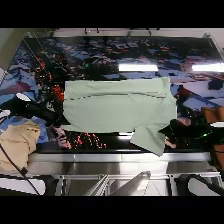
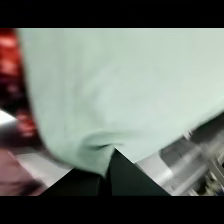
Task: Fold the shirts.
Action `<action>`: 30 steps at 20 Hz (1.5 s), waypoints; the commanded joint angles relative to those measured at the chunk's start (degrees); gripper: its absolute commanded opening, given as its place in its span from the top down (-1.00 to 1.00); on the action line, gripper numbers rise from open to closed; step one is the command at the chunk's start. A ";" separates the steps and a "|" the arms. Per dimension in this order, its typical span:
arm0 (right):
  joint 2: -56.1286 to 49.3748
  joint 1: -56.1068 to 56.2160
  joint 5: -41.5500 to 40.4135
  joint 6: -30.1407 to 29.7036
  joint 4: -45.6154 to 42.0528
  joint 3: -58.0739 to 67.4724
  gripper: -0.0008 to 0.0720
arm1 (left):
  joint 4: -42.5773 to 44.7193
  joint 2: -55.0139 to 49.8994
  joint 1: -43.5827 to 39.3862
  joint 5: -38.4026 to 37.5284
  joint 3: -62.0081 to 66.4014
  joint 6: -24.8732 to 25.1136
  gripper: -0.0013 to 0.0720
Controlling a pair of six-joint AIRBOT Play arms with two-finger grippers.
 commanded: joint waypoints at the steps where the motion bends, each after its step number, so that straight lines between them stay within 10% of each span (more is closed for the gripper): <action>1: 2.80 -1.33 4.39 0.72 1.51 3.82 0.93 | -4.83 5.11 4.42 0.92 2.25 2.05 0.91; 14: -20.39 5.40 -6.73 -2.16 6.64 39.71 0.93 | -14.16 -13.40 -2.58 0.44 39.12 0.55 0.91; 23: -35.85 7.91 -14.12 -20.68 11.74 50.14 0.90 | -13.70 -34.88 -7.02 1.70 60.85 -3.80 0.91; 24: -35.87 8.04 -14.12 -23.06 11.72 50.14 0.62 | -13.73 -35.39 -7.02 1.75 60.83 -3.80 0.91; 25: -35.52 7.74 -14.05 -24.11 11.04 50.49 -0.16 | -13.70 -35.52 -6.82 1.27 60.78 -3.78 0.88; 26: -34.88 6.91 -13.33 -23.71 8.87 51.23 -0.55 | -14.12 -35.23 -6.32 0.79 60.78 -3.80 0.23; 28: -32.68 3.80 -10.86 -17.90 2.23 52.85 -0.70 | -14.19 -33.55 -4.74 -1.29 60.76 -3.80 -0.95; 30: -31.36 0.85 -10.49 -7.93 -5.51 53.46 -0.81 | -14.21 -31.19 -2.84 -3.41 60.72 -3.80 -0.97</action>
